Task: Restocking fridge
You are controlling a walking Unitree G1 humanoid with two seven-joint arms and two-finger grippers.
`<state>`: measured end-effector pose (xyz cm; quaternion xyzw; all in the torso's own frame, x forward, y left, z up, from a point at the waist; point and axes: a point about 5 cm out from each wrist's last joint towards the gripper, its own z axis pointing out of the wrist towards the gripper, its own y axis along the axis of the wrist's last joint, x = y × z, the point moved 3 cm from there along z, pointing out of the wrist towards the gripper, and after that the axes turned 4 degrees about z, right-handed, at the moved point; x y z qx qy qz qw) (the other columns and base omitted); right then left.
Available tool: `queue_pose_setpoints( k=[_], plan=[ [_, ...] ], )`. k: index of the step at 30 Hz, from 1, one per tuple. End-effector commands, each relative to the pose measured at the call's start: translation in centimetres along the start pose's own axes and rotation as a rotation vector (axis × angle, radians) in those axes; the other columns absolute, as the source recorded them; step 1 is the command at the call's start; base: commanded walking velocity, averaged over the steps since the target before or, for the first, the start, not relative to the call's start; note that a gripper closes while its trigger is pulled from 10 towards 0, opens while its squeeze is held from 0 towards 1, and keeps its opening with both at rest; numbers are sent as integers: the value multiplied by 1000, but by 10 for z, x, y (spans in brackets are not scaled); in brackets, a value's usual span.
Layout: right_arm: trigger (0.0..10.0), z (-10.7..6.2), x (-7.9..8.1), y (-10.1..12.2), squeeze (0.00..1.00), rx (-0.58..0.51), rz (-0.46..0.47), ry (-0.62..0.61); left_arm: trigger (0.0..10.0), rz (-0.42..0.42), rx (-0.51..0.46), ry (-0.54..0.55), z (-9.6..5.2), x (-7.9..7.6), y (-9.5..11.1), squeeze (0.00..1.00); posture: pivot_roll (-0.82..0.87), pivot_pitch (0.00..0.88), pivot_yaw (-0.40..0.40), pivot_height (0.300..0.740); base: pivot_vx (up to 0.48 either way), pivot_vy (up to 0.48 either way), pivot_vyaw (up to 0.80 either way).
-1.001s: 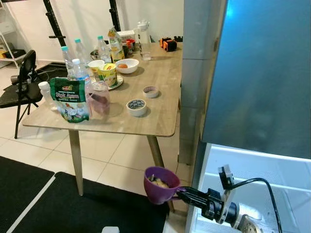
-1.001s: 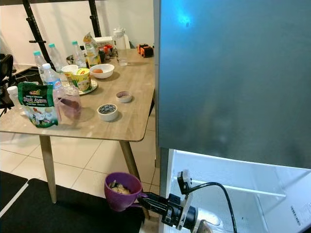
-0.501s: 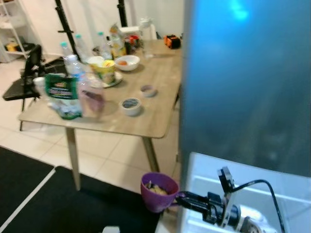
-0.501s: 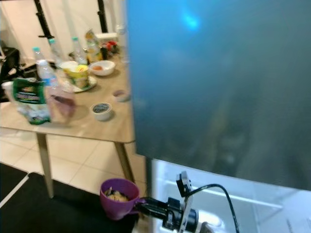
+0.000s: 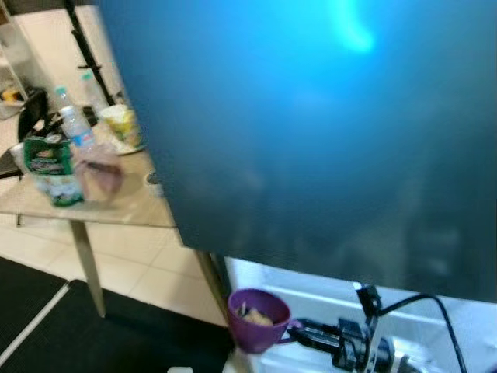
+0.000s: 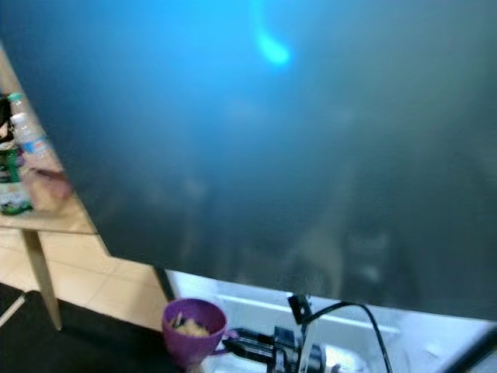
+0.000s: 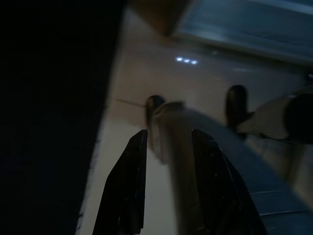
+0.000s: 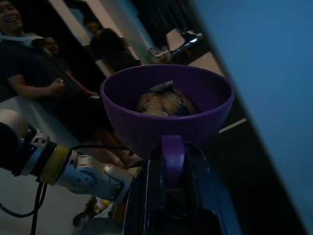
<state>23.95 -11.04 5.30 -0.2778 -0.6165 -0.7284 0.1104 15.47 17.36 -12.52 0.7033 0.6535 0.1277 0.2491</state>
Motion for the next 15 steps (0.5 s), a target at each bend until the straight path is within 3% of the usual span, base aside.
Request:
queue_pose_setpoints(
  k=[1,8,15],
  plan=[
    [10000,9,-1,2,0,11,-36,-18,10000,-1,16,22,-3,7,-5,0,-100,46,56,740,0,0,0],
    [10000,5,-16,-1,0,39,-79,-157,10000,8,19,17,-3,8,-5,0,-103,57,64,740,0,0,0],
    [10000,1,-25,-2,0,27,-73,-235,10000,7,18,20,-4,9,-5,0,-109,82,67,740,0,0,-729]
  ],
)
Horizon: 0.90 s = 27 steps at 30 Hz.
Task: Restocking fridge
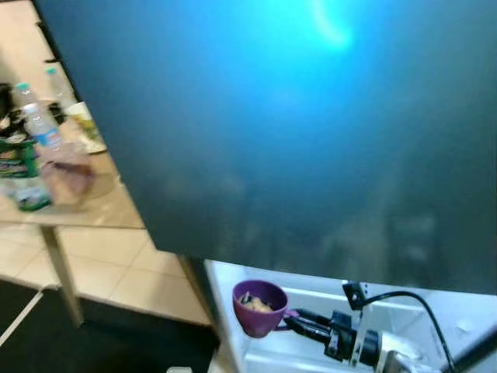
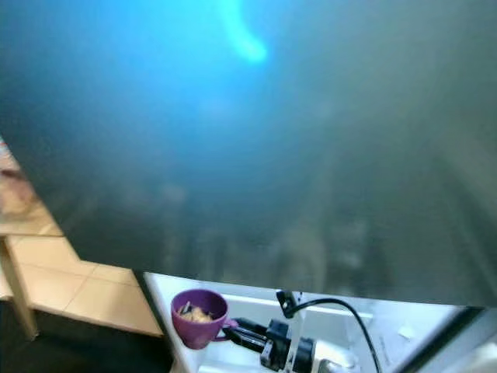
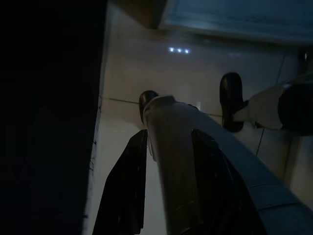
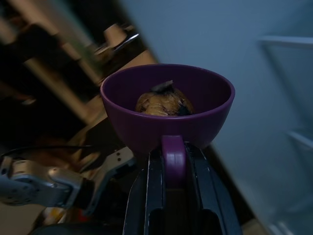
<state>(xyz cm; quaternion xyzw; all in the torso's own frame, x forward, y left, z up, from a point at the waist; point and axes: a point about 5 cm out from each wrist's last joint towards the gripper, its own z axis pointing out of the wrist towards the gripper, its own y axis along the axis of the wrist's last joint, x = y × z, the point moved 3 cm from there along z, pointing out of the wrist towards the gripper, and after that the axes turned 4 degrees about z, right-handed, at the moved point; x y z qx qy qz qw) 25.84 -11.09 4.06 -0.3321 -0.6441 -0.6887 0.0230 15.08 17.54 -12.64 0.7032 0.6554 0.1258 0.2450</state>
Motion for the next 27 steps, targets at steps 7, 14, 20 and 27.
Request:
queue_pose_setpoints(
  k=[7,14,20,27],
  plan=[
    [10000,-6,-9,2,0,-23,-4,-55,10000,16,-4,15,-2,8,1,0,-106,75,69,740,0,0,-532],
    [10000,-13,-25,18,0,-93,-40,-161,10000,63,-90,-19,2,2,28,0,-103,75,58,740,0,0,0],
    [10000,-20,-44,33,0,-157,-60,-298,10000,76,-114,-39,5,-4,37,0,-100,73,55,740,0,0,0],
    [10000,-28,-51,28,0,-146,-27,-353,10000,87,-78,-47,3,-4,23,0,-104,80,57,735,0,0,0]
  ],
)
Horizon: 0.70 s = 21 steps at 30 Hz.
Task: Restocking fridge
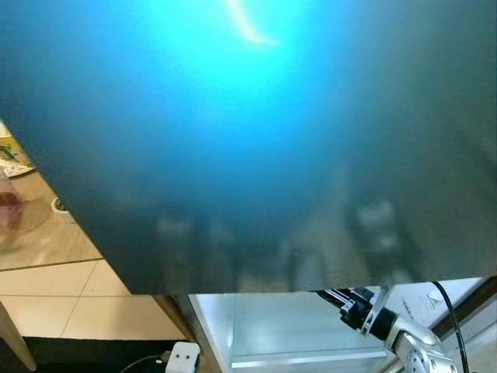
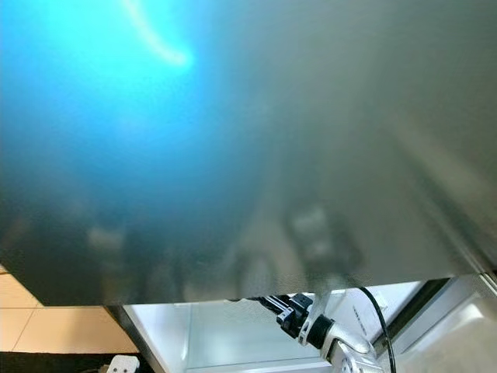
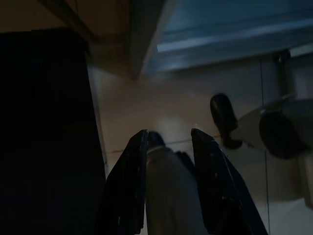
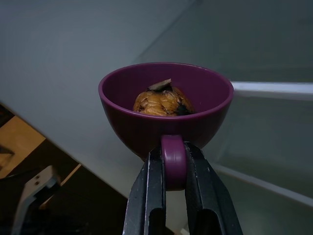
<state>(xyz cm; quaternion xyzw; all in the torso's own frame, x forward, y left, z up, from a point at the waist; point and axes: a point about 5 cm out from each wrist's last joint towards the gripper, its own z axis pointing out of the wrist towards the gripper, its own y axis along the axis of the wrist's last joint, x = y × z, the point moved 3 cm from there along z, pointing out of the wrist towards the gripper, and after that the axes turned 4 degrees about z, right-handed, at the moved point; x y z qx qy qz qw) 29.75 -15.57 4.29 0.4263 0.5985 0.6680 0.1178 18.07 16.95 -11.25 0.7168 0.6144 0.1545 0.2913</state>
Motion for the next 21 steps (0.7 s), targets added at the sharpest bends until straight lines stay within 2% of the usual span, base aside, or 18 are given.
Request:
queue_pose_setpoints(
  k=[1,5,13,21],
  plan=[
    [10000,-3,-5,0,0,-8,14,-32,10000,4,27,-6,-3,0,-10,0,-104,80,57,730,0,0,0],
    [10000,-6,-9,-3,0,9,9,-52,10000,-9,9,-29,-2,-3,-7,0,-103,81,53,711,0,0,0],
    [10000,-11,-16,1,0,-4,9,-78,10000,35,2,-81,1,-14,-4,0,-98,74,47,678,0,0,0],
    [10000,-22,-20,3,0,-10,17,-57,10000,56,-9,-96,2,-16,-1,0,-97,56,46,654,0,0,0]
  ],
)
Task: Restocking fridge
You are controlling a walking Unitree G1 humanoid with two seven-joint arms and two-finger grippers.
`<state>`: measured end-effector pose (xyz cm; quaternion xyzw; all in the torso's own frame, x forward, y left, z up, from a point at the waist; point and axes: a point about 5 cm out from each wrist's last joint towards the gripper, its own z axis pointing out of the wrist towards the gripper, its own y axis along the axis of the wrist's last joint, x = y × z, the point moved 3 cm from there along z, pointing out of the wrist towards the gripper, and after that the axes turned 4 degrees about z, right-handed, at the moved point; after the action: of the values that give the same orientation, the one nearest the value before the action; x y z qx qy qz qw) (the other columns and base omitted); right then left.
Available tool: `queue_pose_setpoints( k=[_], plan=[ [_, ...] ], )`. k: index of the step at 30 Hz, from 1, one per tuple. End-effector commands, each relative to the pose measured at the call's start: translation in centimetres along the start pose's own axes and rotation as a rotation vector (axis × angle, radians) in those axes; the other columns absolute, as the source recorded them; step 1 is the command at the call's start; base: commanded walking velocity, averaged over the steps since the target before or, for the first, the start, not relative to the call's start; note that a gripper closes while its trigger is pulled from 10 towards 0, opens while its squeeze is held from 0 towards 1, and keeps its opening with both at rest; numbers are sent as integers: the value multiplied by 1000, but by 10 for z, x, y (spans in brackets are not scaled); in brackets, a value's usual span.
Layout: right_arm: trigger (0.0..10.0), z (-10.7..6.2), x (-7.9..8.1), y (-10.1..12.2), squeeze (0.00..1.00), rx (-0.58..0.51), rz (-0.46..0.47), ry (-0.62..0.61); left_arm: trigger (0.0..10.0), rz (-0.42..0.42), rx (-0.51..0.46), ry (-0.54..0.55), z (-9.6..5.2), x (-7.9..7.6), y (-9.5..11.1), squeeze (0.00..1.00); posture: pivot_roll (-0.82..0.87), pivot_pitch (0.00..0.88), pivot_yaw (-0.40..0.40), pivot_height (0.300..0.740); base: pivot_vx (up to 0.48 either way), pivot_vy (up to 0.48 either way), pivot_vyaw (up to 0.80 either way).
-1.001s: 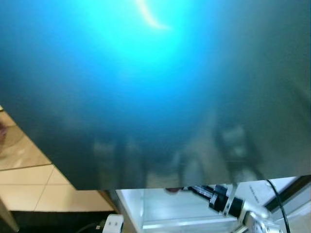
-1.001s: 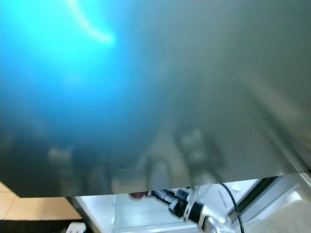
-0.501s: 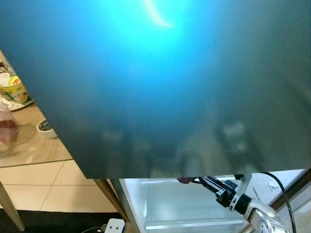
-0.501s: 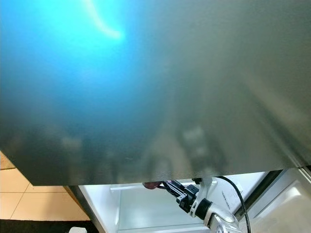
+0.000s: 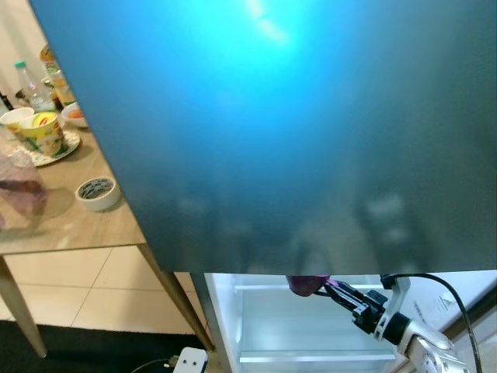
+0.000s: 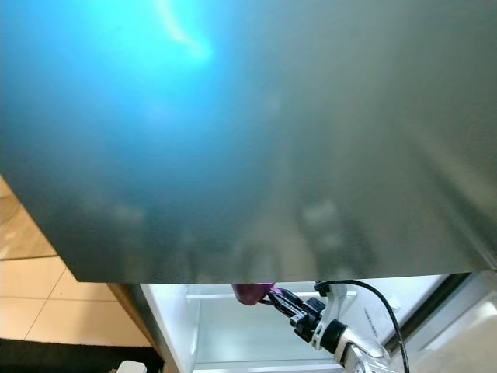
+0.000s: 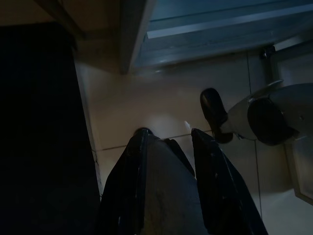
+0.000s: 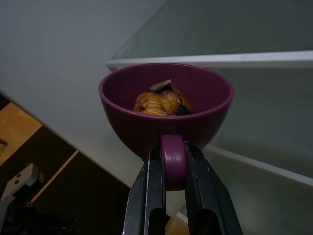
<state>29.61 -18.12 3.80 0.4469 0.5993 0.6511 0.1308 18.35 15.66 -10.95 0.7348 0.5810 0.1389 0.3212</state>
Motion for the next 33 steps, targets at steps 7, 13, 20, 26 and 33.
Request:
queue_pose_setpoints(
  k=[7,13,20,26,33],
  plan=[
    [10000,-16,0,11,0,-83,34,61,10000,18,14,-23,0,-5,-3,0,-105,53,54,649,0,0,0],
    [10000,-23,4,13,0,-86,38,115,10000,22,13,-26,1,-5,-3,0,-108,52,55,639,0,0,0],
    [10000,-32,11,13,0,-53,9,183,10000,30,-3,-35,2,-7,2,0,-108,52,55,609,0,0,0],
    [10000,-33,13,19,0,-75,21,205,10000,53,-44,-63,6,-13,14,0,-108,50,52,609,0,0,0],
    [10000,-30,18,23,0,-75,4,233,10000,159,-204,-176,15,-34,60,0,-105,52,51,594,0,0,0]
  ],
)
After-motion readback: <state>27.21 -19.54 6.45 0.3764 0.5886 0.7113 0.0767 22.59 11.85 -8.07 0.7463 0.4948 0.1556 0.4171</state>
